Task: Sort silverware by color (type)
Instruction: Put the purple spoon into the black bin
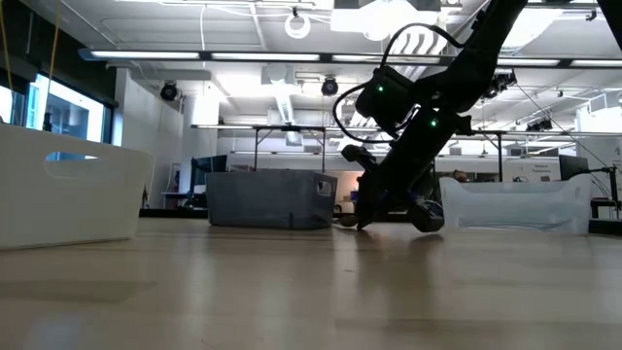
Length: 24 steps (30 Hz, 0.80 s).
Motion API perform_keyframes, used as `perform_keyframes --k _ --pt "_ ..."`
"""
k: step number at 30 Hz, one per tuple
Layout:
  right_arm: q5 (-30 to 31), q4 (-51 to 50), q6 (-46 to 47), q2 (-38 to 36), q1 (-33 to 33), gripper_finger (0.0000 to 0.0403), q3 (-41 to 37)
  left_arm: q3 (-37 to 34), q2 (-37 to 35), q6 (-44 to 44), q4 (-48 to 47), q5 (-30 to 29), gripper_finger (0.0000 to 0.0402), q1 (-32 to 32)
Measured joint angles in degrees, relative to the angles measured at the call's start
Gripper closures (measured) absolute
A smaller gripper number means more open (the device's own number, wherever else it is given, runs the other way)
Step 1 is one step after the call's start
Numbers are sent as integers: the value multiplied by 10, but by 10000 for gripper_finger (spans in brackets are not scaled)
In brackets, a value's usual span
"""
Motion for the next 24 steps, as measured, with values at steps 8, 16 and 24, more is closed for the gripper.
perform_keyframes --k 8,16,24 --pt "2 1 -13 0 0 393 0 0 0 0 0 0 401 0" --pt "-3 14 -40 1 0 401 -1 0 0 0 0 0 402 0" --pt "-6 6 -64 -17 0 403 -1 0 0 0 -1 0 402 0"
